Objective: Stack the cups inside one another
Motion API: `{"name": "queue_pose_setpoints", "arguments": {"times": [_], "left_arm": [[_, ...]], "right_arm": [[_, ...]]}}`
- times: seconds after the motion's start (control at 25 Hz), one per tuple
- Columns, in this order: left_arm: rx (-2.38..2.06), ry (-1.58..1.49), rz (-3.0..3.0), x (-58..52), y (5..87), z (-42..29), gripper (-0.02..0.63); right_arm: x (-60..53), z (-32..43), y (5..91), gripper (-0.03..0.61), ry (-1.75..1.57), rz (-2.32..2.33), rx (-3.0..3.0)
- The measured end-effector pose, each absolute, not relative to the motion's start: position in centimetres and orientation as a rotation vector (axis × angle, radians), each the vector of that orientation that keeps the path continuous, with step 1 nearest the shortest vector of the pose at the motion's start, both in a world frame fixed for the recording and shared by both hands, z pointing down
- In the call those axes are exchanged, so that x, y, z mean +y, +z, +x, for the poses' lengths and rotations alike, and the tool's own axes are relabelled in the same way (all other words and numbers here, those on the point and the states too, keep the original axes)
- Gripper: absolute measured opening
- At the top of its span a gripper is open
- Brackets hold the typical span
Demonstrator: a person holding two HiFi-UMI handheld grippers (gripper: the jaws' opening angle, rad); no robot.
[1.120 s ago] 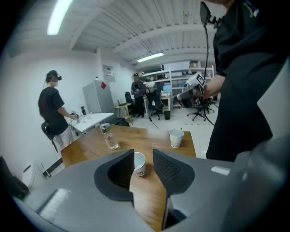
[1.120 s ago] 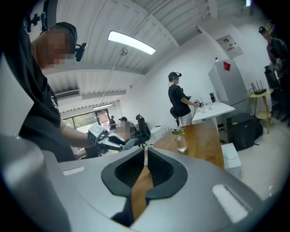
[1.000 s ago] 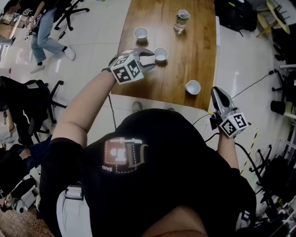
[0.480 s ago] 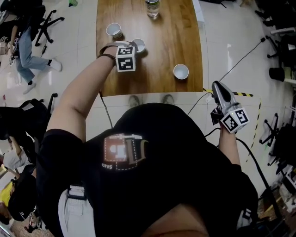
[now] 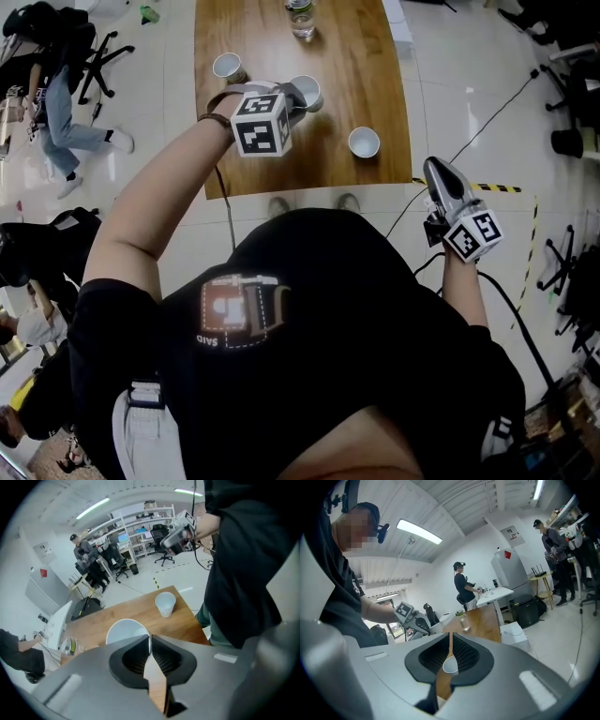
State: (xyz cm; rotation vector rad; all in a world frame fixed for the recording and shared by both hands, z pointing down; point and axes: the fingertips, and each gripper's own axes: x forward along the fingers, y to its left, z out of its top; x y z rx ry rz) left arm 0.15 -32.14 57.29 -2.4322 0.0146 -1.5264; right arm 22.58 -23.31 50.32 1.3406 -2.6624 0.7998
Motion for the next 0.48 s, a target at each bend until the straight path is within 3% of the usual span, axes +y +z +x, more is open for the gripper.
{"name": "queue_pose_setpoints", "arguments": {"times": [0.24,0.48], "left_arm": [[-0.134,-1.402,-2.427,-27.8,52.8,6.4,0.018],[-0.261,-1.444,-2.335,-24.8,54.6,9.7,0.018]], "right_arm": [[-23.0,23.6,49.8,0.035,0.783,1.360,-2.680],[-21.5,25.7,49.6,0.035,0.784,1.417,-2.660]]}}
